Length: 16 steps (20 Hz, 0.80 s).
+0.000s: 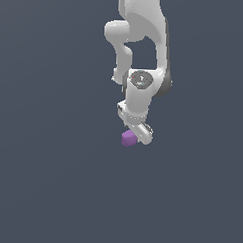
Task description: Pick up the object and move it to a goal position.
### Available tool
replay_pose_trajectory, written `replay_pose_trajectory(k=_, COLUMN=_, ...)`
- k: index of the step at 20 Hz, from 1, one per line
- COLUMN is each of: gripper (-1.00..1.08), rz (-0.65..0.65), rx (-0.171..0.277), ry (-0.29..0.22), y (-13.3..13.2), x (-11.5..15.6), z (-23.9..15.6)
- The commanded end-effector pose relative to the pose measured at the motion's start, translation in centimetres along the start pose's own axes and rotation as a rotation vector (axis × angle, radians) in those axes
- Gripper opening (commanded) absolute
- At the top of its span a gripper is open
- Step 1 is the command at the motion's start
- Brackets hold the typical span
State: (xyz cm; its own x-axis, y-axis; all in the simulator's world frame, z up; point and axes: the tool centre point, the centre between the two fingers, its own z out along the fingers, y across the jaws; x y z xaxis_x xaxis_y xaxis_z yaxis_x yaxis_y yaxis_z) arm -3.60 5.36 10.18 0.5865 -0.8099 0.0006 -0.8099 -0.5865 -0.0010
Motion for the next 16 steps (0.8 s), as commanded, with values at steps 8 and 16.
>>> replay_pose_trajectory(k=8, gripper=1.00, rz=0.003, rx=-0.001, ry=0.000, y=0.1, x=0.0, z=3.7)
replay_pose_trajectory(k=16, gripper=-1.00, rz=0.003, rx=-0.001, ry=0.000, y=0.0, x=0.0, z=3.8)
